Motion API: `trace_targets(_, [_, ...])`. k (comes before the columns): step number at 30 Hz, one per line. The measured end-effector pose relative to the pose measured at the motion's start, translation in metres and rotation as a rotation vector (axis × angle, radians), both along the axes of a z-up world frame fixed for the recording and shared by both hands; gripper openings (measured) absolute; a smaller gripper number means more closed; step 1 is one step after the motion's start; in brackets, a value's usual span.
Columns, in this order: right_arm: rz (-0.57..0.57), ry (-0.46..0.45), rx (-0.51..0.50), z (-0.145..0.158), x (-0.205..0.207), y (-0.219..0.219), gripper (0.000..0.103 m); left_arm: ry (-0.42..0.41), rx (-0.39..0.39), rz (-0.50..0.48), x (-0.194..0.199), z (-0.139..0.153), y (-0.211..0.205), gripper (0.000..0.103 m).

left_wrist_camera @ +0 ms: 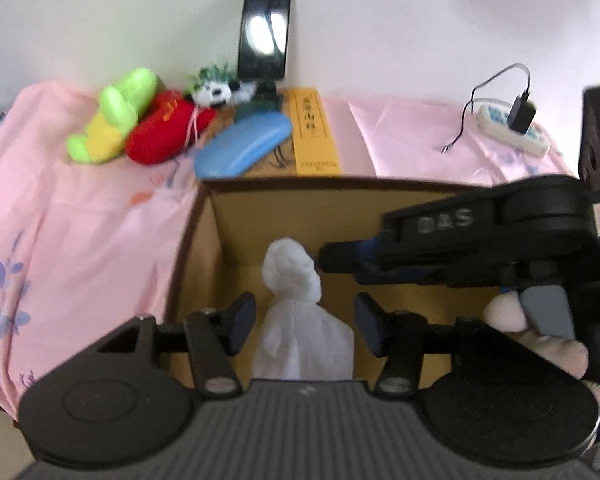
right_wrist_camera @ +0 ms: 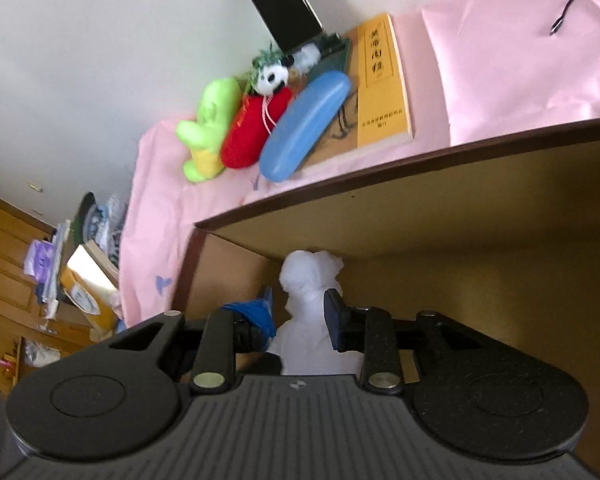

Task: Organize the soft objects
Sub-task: 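Carry the white bundle over the box and lower it inside, then open the right gripper to release the bundle and withdraw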

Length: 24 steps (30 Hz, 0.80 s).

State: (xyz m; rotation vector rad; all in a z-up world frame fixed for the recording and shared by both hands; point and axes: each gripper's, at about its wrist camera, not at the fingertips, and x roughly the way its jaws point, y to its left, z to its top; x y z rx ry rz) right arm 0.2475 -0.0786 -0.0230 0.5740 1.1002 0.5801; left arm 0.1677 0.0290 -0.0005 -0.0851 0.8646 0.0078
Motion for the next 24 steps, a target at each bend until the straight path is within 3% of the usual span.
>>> trace_targets(11, [-0.024,-0.086,0.034,0.036,-0.062,-0.037,0.013,-0.079,-0.004,-0.021,-0.06,0.028,-0.002,0.056])
trace_targets(24, [0.034,-0.172,-0.074,0.044,-0.131,-0.046,0.013,-0.068,0.021,-0.069,-0.12,0.024,-0.013,0.056])
